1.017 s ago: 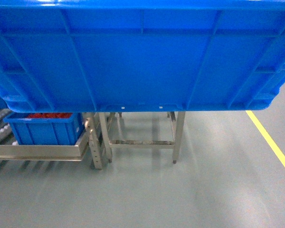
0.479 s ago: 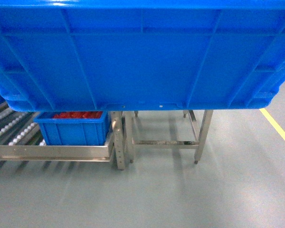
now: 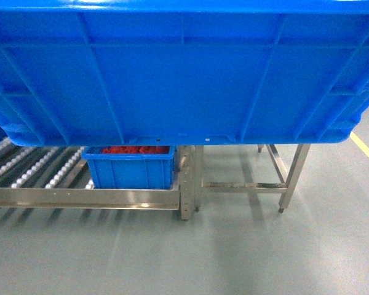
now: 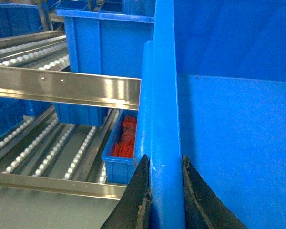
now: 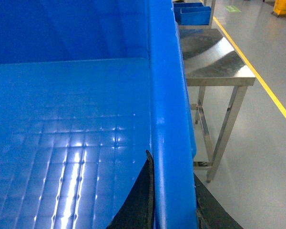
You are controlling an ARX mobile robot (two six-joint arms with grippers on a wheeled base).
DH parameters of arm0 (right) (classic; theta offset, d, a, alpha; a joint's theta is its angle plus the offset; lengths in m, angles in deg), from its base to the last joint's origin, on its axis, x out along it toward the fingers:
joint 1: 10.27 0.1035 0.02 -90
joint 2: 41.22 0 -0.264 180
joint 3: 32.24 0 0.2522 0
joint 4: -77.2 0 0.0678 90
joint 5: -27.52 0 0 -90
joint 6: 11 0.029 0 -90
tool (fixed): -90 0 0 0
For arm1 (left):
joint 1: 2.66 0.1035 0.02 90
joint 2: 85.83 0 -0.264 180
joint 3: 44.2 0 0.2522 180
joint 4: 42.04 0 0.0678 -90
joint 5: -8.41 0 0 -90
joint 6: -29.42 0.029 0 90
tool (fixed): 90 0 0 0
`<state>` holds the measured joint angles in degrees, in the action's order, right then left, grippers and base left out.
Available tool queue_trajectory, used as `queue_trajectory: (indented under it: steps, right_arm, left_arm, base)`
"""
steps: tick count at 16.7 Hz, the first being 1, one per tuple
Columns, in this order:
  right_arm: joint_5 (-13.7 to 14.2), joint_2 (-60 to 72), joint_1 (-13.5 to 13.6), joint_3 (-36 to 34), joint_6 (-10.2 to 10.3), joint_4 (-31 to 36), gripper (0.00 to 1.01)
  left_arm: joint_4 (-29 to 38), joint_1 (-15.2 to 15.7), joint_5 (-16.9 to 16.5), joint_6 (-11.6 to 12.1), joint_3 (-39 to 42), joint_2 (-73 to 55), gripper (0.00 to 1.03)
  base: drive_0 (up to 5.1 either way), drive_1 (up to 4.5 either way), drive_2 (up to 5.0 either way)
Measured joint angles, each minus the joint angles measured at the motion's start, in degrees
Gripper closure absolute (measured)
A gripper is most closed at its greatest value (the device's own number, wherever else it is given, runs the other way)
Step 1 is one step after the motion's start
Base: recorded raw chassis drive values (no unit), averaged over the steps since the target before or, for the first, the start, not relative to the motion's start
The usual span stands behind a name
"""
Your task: Place box next to blue box on left shelf
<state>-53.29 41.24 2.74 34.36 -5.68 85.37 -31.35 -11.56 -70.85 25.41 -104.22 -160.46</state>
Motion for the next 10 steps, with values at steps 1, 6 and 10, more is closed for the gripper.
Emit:
queue_trajectory:
  steps: [1,6,10]
  right_arm:
    - [0.04,0.0,0.0,0.0,0.0,0.07,0.92]
    - [0.02,0.0,0.0,0.0,0.0,-0.02,0.92]
    - [0.04,0.0,0.0,0.0,0.02,-0.04,0.92]
  left_arm:
    - [0.0,0.0,-0.02,0.0,0.0,0.0,0.94]
    - [0.04,0.0,-0.04,0.0,0.0,0.0,0.94]
    - [0.04,0.0,-0.07,0.0,0.0,0.0,0.94]
  base:
    - [-5.0,2.36,2.4]
    - [-4.9,2.45,2.4]
    - [-5.0,2.4,2.4]
